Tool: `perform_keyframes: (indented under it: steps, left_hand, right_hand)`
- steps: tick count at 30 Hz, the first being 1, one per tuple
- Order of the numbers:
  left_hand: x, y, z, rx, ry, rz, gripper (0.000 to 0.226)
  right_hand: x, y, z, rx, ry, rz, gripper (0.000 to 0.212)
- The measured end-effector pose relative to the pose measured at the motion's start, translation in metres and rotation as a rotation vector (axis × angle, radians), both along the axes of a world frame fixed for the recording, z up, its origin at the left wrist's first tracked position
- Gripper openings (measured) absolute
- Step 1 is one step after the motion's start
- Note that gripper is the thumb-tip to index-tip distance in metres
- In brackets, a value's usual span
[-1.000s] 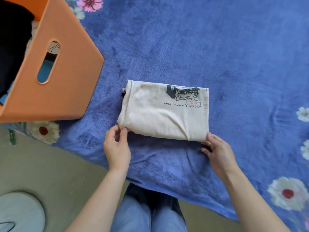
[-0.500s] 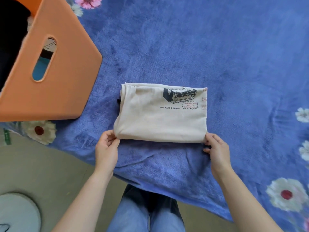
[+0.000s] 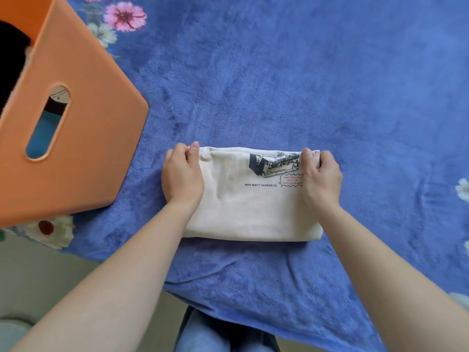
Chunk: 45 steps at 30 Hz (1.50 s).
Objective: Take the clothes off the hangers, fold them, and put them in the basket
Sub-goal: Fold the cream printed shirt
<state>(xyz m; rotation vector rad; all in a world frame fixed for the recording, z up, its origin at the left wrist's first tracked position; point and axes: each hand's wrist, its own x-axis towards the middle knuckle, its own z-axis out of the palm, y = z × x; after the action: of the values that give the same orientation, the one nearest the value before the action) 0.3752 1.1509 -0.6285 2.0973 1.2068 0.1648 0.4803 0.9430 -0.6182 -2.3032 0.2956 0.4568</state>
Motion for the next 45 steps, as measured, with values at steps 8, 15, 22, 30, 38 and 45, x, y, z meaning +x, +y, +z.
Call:
perform_keyframes:
  steps: [8,15,22,30,38,45]
  left_hand:
    - [0.005,0.036,-0.015,0.044,-0.097,0.064,0.050]
    - [0.010,0.035,-0.018,-0.018,-0.173,0.156,0.032]
    - [-0.034,-0.046,-0.007,0.337,-0.028,-0.665,0.048]
    - [-0.024,0.000,-0.036,0.361,0.335,-0.697,0.064]
    - [0.021,0.022,-0.005,0.365,0.337,-0.827,0.078]
    - [0.033,0.030,0.002,0.125,0.414,-0.787,0.067]
  right_hand:
    - [0.012,0.003,-0.011,-0.046,-0.162,0.030,0.046]
    - [0.008,0.006,-0.023,-0.167,-0.193,-0.010,0.033]
    - [-0.063,0.024,-0.023,-0.281,-0.529,0.699,0.050]
    - [-0.039,-0.026,-0.047,-0.544,-0.275,0.659,0.062]
    - [-0.066,-0.066,-0.010,0.248,0.090,-0.621,0.026]
    - [-0.148,-0.030,0.011,0.624,0.662,-0.590,0.040]
